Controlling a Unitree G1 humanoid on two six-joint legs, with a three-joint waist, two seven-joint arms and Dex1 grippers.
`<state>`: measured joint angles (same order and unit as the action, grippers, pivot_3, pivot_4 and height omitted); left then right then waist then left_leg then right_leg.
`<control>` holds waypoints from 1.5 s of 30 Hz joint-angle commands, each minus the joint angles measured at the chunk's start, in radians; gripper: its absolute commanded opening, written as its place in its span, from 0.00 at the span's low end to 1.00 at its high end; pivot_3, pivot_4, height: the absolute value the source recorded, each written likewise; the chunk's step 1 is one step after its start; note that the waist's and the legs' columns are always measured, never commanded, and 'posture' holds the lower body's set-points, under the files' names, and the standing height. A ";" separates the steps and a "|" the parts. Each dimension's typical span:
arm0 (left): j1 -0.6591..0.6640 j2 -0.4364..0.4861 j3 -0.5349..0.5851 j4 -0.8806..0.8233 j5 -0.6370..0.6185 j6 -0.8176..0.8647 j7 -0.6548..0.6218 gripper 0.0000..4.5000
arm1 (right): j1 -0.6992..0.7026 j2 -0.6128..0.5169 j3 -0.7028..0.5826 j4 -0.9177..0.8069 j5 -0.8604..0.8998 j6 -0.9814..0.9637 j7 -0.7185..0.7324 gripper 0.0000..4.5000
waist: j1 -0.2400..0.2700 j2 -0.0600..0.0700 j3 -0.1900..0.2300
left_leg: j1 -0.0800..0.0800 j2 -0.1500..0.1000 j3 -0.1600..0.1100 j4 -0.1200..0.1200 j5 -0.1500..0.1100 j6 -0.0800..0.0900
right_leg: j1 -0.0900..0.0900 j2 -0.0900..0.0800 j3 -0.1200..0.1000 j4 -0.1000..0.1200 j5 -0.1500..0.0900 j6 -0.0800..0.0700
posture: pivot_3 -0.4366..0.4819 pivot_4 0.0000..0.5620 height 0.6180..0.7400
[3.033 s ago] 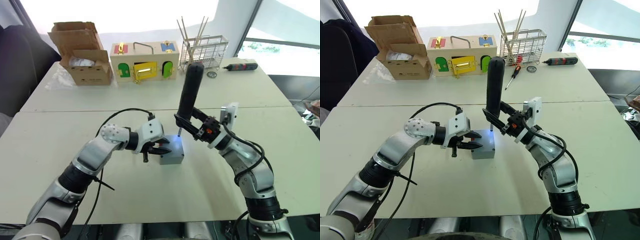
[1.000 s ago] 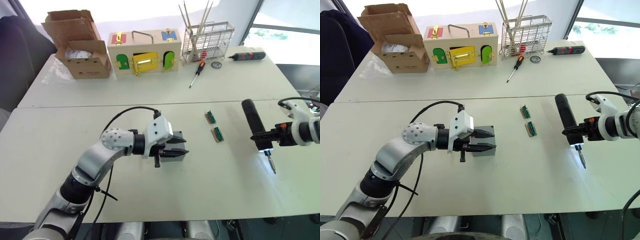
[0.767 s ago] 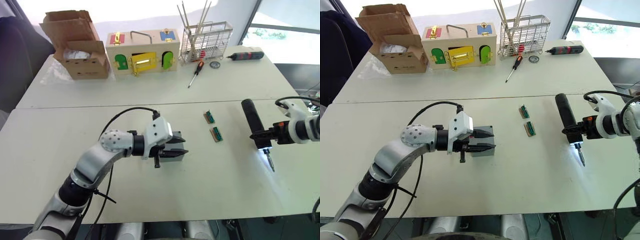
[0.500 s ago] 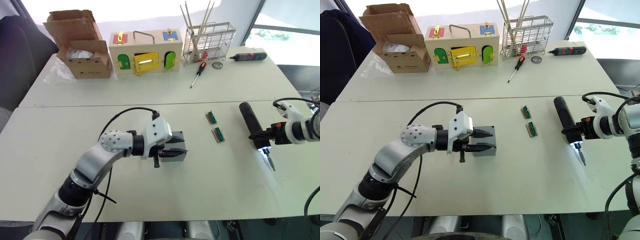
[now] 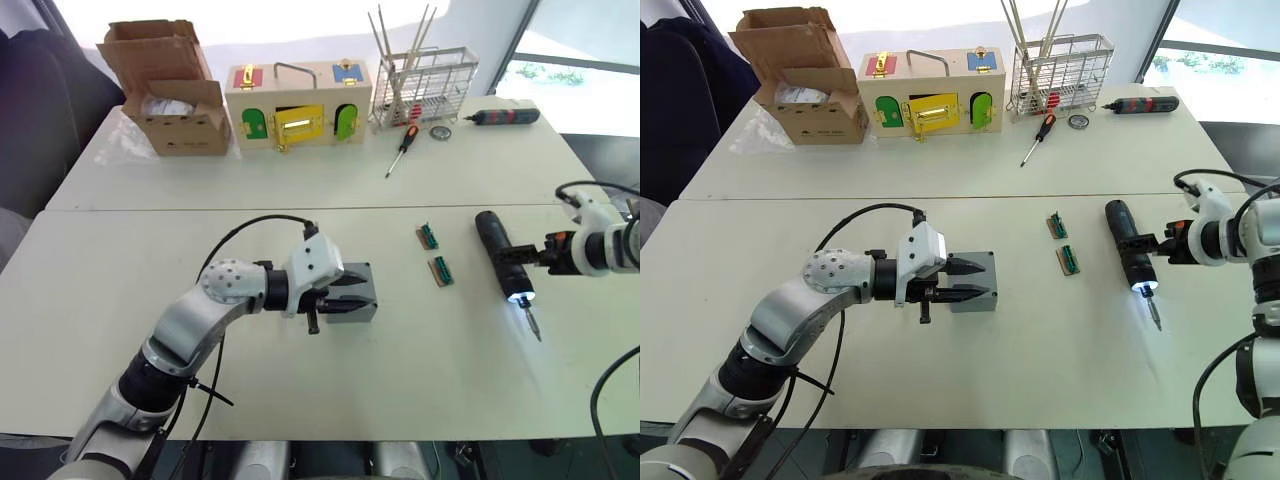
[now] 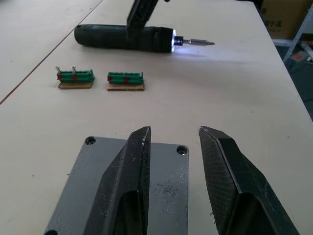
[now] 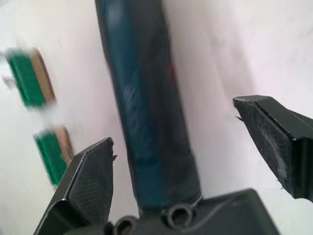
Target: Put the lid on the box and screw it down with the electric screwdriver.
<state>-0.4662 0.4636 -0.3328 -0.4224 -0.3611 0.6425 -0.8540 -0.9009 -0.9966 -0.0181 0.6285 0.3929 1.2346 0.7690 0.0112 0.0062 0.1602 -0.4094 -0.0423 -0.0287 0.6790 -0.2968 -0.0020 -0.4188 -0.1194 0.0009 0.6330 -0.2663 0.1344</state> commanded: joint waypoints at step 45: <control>-0.129 0.030 -0.077 0.377 0.223 -0.185 -0.099 0.34 | 0.708 0.279 0.121 -1.144 0.244 -0.359 0.087 1.00 | 0.002 -0.004 0.000 | 0.002 -0.001 -0.005 0.004 -0.002 0.003 | 0.007 0.000 -0.003 -0.001 0.001 0.001 | 0.48 0.27 0.92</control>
<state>-0.5668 0.5202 -0.3977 -0.0388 -0.1468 0.4968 -0.9558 -0.1916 -0.7396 0.0899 -0.4423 0.5814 0.8699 0.8478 0.0135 0.0022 0.1599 -0.4075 -0.0436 -0.0337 0.6835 -0.2986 0.0009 -0.4121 -0.1192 -0.0023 0.6325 -0.2657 0.1356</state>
